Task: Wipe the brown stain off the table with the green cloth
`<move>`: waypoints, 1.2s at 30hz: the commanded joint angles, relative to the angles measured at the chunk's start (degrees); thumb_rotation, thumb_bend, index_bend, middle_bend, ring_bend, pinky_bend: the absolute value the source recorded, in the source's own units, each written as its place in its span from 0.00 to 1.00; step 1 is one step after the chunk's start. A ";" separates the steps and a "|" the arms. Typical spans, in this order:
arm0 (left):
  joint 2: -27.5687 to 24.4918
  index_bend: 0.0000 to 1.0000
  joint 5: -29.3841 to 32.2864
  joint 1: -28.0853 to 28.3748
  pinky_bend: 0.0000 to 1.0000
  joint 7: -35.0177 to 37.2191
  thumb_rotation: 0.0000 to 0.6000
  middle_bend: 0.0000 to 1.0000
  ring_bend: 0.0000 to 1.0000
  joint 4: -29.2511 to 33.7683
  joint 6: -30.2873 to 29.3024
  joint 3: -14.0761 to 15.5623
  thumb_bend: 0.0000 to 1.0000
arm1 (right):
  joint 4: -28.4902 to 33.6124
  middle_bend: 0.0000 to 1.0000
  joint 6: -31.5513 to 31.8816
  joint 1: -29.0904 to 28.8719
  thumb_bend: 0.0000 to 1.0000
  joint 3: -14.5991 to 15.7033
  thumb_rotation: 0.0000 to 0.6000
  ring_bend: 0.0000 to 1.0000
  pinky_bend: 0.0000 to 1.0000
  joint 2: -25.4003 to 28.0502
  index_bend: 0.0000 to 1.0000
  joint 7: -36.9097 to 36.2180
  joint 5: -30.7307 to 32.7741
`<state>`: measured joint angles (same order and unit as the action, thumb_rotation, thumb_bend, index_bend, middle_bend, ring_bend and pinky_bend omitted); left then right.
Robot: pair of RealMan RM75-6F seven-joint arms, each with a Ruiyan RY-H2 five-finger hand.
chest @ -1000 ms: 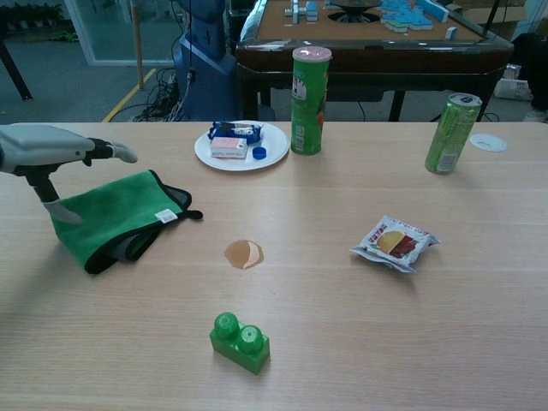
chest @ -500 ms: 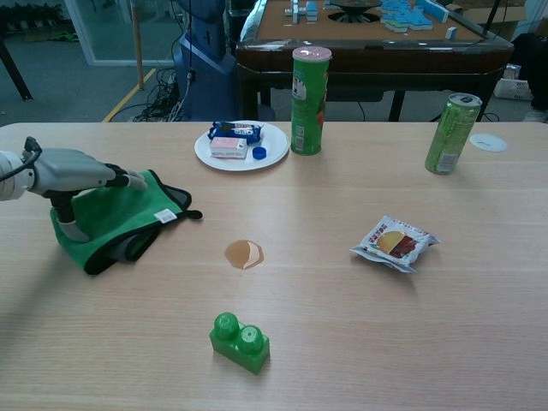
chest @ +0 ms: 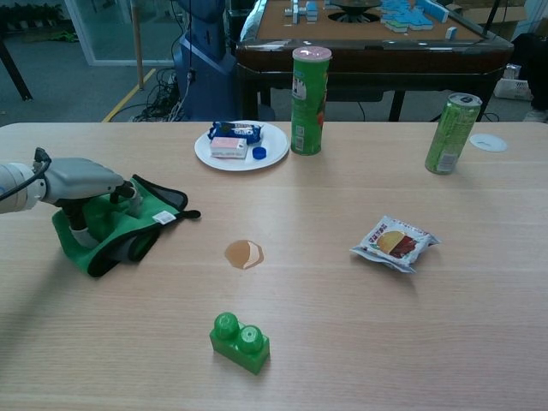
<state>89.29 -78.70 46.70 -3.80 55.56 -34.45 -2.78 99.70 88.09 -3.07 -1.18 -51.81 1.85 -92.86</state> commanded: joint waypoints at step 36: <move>5.46 0.58 -5.77 3.16 0.88 12.99 1.00 0.64 0.65 6.17 -8.65 -1.11 0.14 | 0.09 0.35 1.24 1.05 0.21 0.20 1.00 0.26 0.21 0.12 0.39 -0.20 -0.88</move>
<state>94.45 -84.24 49.58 9.11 61.68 -43.08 -3.88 99.78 89.32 -2.03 -0.97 -51.70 1.65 -93.72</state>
